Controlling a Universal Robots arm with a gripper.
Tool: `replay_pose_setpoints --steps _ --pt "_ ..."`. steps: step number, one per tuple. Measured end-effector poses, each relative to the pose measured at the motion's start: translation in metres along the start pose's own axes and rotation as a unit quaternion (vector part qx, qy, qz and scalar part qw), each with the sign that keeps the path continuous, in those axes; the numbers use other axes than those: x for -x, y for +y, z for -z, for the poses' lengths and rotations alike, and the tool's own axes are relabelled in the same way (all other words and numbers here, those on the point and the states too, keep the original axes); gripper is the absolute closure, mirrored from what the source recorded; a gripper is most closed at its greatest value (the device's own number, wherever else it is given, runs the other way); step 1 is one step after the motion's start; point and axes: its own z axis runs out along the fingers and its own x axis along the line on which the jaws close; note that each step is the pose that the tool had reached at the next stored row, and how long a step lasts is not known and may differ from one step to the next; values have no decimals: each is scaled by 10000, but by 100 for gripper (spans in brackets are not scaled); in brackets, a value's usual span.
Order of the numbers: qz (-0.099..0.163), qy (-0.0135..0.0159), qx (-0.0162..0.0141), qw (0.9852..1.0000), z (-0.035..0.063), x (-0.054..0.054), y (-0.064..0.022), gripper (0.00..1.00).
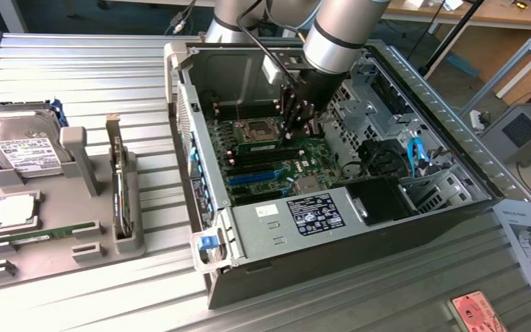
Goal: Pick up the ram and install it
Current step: 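Insert the ram into the slot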
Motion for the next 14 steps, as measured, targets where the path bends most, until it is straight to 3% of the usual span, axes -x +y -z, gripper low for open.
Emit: replay_pose_setpoints --steps 14 --pt "0 0 1 10000 2 0 -21 88"
